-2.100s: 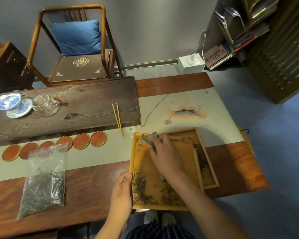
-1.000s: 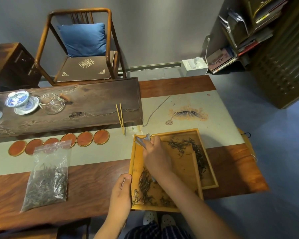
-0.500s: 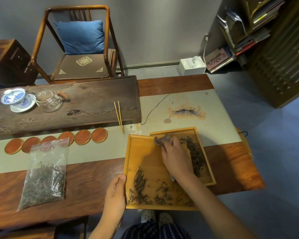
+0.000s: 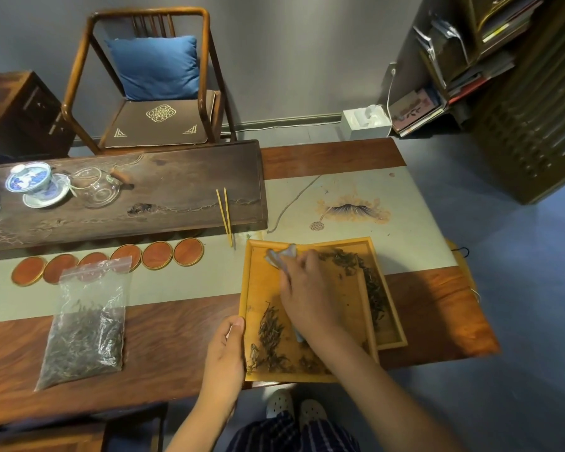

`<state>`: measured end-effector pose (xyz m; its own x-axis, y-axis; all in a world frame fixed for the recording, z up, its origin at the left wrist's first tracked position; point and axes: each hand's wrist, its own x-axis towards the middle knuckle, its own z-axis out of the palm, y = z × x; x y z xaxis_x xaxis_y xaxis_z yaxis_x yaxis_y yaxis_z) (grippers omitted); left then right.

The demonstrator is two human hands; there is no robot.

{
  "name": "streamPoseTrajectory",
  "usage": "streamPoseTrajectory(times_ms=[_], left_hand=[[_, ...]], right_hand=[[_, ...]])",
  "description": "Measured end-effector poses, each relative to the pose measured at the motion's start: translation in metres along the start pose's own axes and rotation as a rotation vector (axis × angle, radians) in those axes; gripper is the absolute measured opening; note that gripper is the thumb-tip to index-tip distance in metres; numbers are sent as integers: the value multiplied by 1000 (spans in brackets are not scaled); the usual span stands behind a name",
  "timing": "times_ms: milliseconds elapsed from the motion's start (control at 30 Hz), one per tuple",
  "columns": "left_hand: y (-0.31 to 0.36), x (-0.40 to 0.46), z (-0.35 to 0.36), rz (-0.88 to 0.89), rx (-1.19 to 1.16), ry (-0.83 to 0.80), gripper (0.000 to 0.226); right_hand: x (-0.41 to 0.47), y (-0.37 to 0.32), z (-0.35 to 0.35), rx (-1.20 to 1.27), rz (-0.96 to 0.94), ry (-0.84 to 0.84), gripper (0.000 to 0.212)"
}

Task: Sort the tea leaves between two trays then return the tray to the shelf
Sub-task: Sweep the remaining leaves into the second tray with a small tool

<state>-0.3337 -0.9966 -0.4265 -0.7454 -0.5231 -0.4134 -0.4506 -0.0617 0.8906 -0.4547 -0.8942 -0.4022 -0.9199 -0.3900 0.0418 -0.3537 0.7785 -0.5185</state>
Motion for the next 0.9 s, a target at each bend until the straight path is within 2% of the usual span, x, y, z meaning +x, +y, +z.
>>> streamPoseTrajectory(times_ms=[167,333,600,733,900], left_hand=[[0,1,6,26,7,-38,30],[-2,-3,8,49,7,-52,31],[-4,-5,12,29,-14,-58,32],[-4,-6,14,32,-22,-96,33],[-3,-8,16,29,-37,-89,33]], right_hand=[[14,-23,11,40,-87,1,26],[19,-18,15,-4,-47,-54,34],[20,-4,6,-47,-68,-92,30],[15,8,0,-72,-21,-111,26],[9,23,-11,-124,-13,-99,32]])
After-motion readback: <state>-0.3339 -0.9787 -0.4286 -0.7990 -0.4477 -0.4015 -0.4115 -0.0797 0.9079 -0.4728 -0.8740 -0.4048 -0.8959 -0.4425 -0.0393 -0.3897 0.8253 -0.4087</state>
